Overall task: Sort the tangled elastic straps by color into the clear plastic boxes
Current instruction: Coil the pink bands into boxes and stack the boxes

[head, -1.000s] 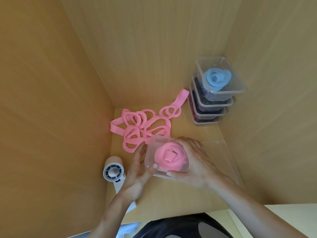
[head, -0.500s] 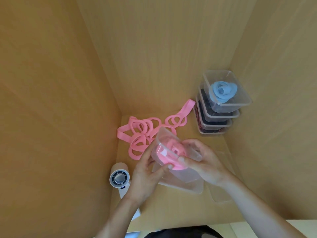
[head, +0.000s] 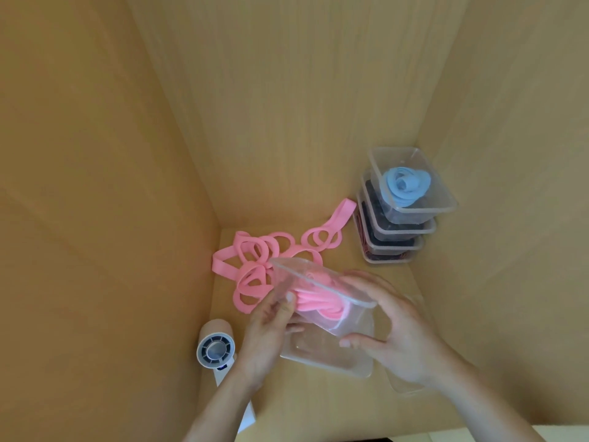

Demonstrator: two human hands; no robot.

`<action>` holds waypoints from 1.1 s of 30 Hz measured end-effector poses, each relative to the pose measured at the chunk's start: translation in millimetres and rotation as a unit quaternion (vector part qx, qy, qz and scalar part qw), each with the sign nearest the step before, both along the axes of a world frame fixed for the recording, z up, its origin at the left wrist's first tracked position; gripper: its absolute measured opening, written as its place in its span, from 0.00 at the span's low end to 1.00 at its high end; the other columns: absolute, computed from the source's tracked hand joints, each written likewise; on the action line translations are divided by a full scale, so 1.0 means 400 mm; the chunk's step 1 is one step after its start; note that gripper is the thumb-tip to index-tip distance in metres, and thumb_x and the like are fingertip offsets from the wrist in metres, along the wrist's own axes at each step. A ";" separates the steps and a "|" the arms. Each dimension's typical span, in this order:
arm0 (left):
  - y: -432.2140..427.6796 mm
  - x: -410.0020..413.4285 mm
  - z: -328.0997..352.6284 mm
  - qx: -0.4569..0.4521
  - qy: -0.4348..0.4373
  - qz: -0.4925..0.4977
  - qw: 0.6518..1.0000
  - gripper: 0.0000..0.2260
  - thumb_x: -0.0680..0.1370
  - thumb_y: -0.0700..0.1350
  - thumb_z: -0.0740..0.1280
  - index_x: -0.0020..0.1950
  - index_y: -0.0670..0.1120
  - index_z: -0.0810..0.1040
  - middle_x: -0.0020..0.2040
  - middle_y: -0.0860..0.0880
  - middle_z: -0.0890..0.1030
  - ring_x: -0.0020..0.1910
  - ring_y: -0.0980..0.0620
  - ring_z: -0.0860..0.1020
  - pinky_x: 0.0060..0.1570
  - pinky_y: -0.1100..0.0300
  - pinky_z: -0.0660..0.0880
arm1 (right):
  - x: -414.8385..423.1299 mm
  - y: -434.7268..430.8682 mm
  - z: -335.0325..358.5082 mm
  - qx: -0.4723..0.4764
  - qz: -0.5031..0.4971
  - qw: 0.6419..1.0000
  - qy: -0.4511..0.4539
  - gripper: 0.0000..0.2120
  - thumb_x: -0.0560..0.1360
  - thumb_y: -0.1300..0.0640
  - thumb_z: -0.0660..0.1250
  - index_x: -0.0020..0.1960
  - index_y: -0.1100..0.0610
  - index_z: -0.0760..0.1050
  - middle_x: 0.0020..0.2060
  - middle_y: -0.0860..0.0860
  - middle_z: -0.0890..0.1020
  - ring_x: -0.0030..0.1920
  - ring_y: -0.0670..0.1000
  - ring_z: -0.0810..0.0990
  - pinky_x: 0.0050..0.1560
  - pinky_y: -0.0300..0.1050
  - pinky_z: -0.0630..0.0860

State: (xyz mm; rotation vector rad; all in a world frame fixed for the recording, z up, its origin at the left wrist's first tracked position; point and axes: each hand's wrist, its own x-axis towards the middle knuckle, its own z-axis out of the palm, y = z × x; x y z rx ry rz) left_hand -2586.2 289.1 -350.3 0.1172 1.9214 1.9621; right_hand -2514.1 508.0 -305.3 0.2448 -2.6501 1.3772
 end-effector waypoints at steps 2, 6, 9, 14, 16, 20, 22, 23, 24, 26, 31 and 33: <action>0.009 -0.004 0.001 0.000 -0.008 -0.004 1.000 0.18 0.81 0.62 0.61 0.58 0.52 0.83 0.49 0.44 0.86 0.48 0.46 0.86 0.49 0.56 0.82 | -0.001 -0.004 0.003 0.014 0.003 0.999 0.035 0.43 0.65 0.51 0.83 0.73 0.34 0.65 0.70 0.33 0.71 0.72 0.40 0.69 0.69 0.28 0.62; 0.025 -0.018 0.002 0.008 -0.029 0.005 1.000 0.20 0.79 0.65 0.60 0.56 0.53 0.84 0.49 0.43 0.86 0.46 0.44 0.85 0.47 0.54 0.83 | -0.006 -0.006 0.003 0.066 -0.015 0.996 0.063 0.42 0.65 0.47 0.82 0.73 0.36 0.66 0.70 0.31 0.70 0.71 0.38 0.69 0.69 0.32 0.63; 0.038 -0.029 0.012 0.023 -0.052 0.016 0.998 0.28 0.76 0.68 0.59 0.63 0.50 0.81 0.52 0.40 0.85 0.46 0.42 0.85 0.48 0.49 0.83 | -0.011 -0.007 0.005 0.083 -0.031 0.990 0.108 0.35 0.66 0.47 0.80 0.71 0.44 0.72 0.69 0.36 0.73 0.70 0.43 0.72 0.69 0.43 0.67; 0.030 -0.046 0.005 0.022 -0.074 0.024 0.997 0.27 0.76 0.65 0.56 0.63 0.49 0.79 0.52 0.45 0.86 0.45 0.42 0.85 0.42 0.55 0.82 | -0.021 0.015 0.043 0.112 -0.067 0.979 0.156 0.33 0.67 0.49 0.81 0.69 0.52 0.76 0.70 0.39 0.74 0.72 0.47 0.72 0.70 0.50 0.68; 0.020 -0.048 -0.001 0.022 -0.080 0.023 0.996 0.25 0.79 0.62 0.54 0.63 0.49 0.80 0.53 0.43 0.86 0.44 0.44 0.85 0.41 0.58 0.81 | -0.031 0.029 0.070 0.136 -0.080 0.971 0.179 0.35 0.67 0.50 0.81 0.71 0.52 0.74 0.71 0.39 0.73 0.73 0.47 0.70 0.71 0.53 0.67; 0.011 -0.059 -0.012 0.036 -0.122 0.053 0.990 0.20 0.86 0.51 0.52 0.58 0.41 0.79 0.47 0.40 0.87 0.36 0.45 0.85 0.32 0.60 0.79 | -0.079 0.067 0.120 0.148 -0.141 0.945 0.255 0.34 0.68 0.57 0.81 0.71 0.53 0.72 0.70 0.45 0.75 0.72 0.51 0.71 0.71 0.59 0.68; 0.015 -0.065 -0.014 0.050 -0.146 0.059 0.986 0.19 0.86 0.48 0.52 0.55 0.37 0.79 0.40 0.40 0.86 0.30 0.47 0.84 0.28 0.60 0.77 | -0.113 0.094 0.139 0.160 -0.181 0.929 0.280 0.32 0.67 0.60 0.80 0.69 0.54 0.74 0.68 0.49 0.76 0.69 0.54 0.72 0.68 0.62 0.69; 0.018 -0.067 -0.013 0.052 -0.150 0.063 0.985 0.18 0.86 0.46 0.52 0.54 0.37 0.78 0.38 0.40 0.86 0.28 0.48 0.83 0.27 0.61 0.77 | -0.131 0.111 0.148 0.174 -0.201 0.921 0.286 0.32 0.66 0.61 0.80 0.67 0.55 0.75 0.67 0.50 0.77 0.68 0.55 0.73 0.67 0.62 0.70; 0.019 -0.066 -0.013 0.052 -0.151 0.067 0.985 0.17 0.86 0.44 0.53 0.53 0.36 0.78 0.37 0.41 0.85 0.28 0.48 0.82 0.27 0.61 0.76 | -0.148 0.128 0.155 0.190 -0.219 0.913 0.287 0.32 0.64 0.63 0.81 0.67 0.56 0.76 0.66 0.51 0.78 0.67 0.56 0.73 0.66 0.63 0.70; 0.019 -0.060 -0.013 0.048 -0.145 0.070 0.986 0.17 0.86 0.42 0.53 0.52 0.36 0.79 0.37 0.41 0.85 0.28 0.48 0.82 0.28 0.60 0.77 | -0.176 0.159 0.164 0.226 -0.241 0.901 0.281 0.33 0.62 0.65 0.82 0.65 0.58 0.78 0.66 0.52 0.78 0.66 0.58 0.74 0.65 0.62 0.70; 0.013 -0.054 -0.015 0.056 -0.153 0.084 0.983 0.16 0.86 0.39 0.53 0.49 0.35 0.79 0.35 0.40 0.84 0.26 0.48 0.81 0.25 0.62 0.76 | -0.226 0.202 0.168 0.276 -0.271 0.891 0.240 0.35 0.60 0.64 0.81 0.66 0.56 0.78 0.66 0.51 0.78 0.67 0.59 0.73 0.67 0.62 0.67; 0.011 -0.048 -0.015 0.061 -0.156 0.093 0.981 0.16 0.86 0.38 0.53 0.48 0.35 0.78 0.34 0.39 0.84 0.25 0.48 0.81 0.23 0.63 0.75 | -0.234 0.212 0.162 0.285 -0.273 0.896 0.203 0.35 0.62 0.62 0.80 0.68 0.53 0.76 0.68 0.50 0.76 0.68 0.57 0.70 0.69 0.64 0.65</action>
